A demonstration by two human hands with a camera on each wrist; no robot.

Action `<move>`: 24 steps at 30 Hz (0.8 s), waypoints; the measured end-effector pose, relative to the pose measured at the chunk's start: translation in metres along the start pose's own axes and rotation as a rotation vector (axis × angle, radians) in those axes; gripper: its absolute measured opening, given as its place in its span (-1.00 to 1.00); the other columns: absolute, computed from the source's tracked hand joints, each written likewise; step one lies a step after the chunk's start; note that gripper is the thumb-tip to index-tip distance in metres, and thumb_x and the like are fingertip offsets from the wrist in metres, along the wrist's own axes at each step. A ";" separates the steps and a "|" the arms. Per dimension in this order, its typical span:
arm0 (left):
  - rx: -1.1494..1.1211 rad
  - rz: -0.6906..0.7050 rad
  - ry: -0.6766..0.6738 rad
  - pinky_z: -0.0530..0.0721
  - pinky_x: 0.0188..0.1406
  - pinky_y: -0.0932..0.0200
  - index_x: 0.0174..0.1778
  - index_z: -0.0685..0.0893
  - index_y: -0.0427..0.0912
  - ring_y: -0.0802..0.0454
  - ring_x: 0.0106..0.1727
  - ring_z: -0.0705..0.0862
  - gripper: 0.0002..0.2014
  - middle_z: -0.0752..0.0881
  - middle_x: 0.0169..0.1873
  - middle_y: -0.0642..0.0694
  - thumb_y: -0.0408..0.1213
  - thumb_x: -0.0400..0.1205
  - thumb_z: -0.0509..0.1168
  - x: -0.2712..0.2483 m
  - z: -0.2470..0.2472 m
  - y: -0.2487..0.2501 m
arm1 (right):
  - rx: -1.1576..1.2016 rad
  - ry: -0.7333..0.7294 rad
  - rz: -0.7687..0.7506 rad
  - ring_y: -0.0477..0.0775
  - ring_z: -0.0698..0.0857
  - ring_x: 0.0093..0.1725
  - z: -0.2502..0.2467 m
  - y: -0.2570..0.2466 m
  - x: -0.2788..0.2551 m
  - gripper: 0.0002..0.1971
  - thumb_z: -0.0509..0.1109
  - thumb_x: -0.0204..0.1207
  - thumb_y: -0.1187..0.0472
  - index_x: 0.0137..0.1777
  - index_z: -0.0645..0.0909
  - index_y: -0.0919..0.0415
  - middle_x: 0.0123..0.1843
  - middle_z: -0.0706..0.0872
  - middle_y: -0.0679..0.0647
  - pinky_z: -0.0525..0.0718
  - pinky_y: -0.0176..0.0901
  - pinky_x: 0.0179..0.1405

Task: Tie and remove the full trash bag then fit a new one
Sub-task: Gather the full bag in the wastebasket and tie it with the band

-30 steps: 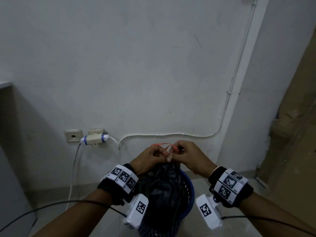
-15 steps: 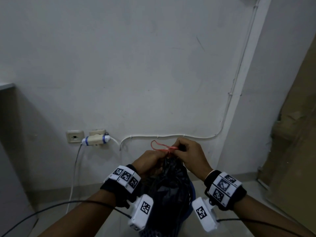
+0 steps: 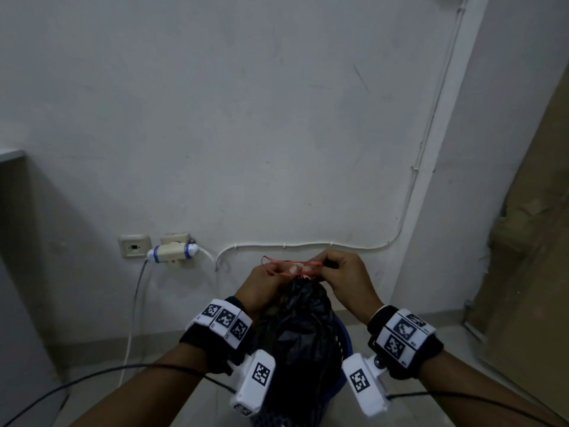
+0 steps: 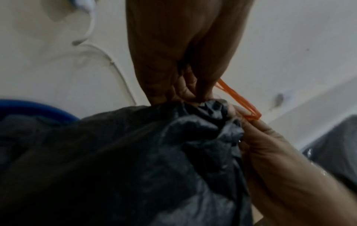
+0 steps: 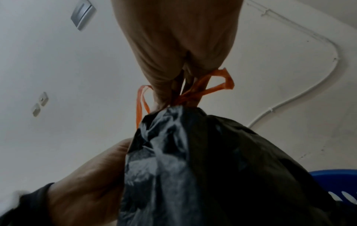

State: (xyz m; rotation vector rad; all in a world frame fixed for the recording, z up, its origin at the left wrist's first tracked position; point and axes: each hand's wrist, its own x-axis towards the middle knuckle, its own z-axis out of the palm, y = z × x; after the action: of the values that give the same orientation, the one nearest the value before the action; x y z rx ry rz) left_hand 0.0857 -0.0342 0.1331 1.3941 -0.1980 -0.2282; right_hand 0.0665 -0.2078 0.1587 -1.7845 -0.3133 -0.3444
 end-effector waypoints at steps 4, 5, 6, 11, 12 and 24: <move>0.112 0.048 0.124 0.65 -0.22 0.06 -0.01 0.62 -0.39 -0.15 -0.16 0.64 -0.89 0.68 -0.18 -0.29 -0.39 0.68 0.29 -0.004 -0.025 0.009 | 0.082 0.099 0.064 -0.09 0.73 -0.25 -0.018 -0.003 0.001 -0.97 0.53 0.47 0.37 -0.15 0.81 0.33 -0.24 0.83 0.14 0.66 -0.30 -0.21; 0.149 0.062 0.143 0.67 -0.30 0.15 -0.04 0.61 -0.38 -0.11 -0.20 0.64 -0.90 0.67 -0.22 -0.26 -0.39 0.69 0.27 -0.006 -0.032 0.011 | 0.078 0.108 0.088 -0.11 0.72 -0.27 -0.024 -0.004 0.000 -0.95 0.51 0.49 0.36 -0.13 0.80 0.34 -0.24 0.83 0.16 0.64 -0.36 -0.24; 0.187 0.077 0.151 0.68 -0.38 0.25 -0.07 0.60 -0.37 -0.06 -0.24 0.64 -0.90 0.68 -0.25 -0.22 -0.39 0.69 0.26 -0.008 -0.036 0.012 | 0.076 0.106 0.113 -0.12 0.69 -0.31 -0.029 -0.004 -0.002 -0.93 0.50 0.51 0.35 -0.12 0.80 0.36 -0.23 0.83 0.18 0.63 -0.38 -0.27; 0.147 0.136 0.182 0.73 -0.34 0.26 -0.08 0.58 -0.38 -0.05 -0.22 0.68 -0.90 0.70 -0.25 -0.24 -0.40 0.68 0.28 -0.011 -0.033 0.008 | 0.304 0.130 0.435 -0.01 0.60 -0.40 -0.028 0.013 -0.003 -0.81 0.46 0.58 0.24 -0.03 0.72 0.41 -0.17 0.78 0.24 0.66 -0.16 -0.38; 0.094 0.140 0.192 0.77 -0.27 0.15 -0.08 0.58 -0.37 -0.10 -0.17 0.70 -0.89 0.72 -0.21 -0.27 -0.37 0.67 0.30 -0.011 -0.030 0.008 | 0.479 0.129 0.529 -0.02 0.64 -0.42 -0.027 0.012 0.001 -0.82 0.40 0.62 0.26 -0.01 0.69 0.42 -0.18 0.76 0.22 0.70 -0.17 -0.42; -0.195 0.155 0.307 0.83 -0.25 0.01 -0.43 0.47 -0.32 -0.01 -0.33 0.72 -0.66 0.57 -0.34 -0.25 -0.43 0.70 0.23 -0.001 0.011 0.056 | -0.140 0.115 0.001 -0.06 0.44 0.47 0.027 0.031 -0.033 -0.24 0.46 0.56 0.07 0.65 0.12 -0.06 0.52 0.32 -0.06 0.49 -0.16 0.43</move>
State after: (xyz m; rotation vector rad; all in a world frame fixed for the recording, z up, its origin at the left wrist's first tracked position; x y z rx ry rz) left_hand 0.0836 -0.0353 0.1902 1.1963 -0.0276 0.0937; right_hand 0.0496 -0.1896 0.1117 -1.8930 -0.2105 -0.4759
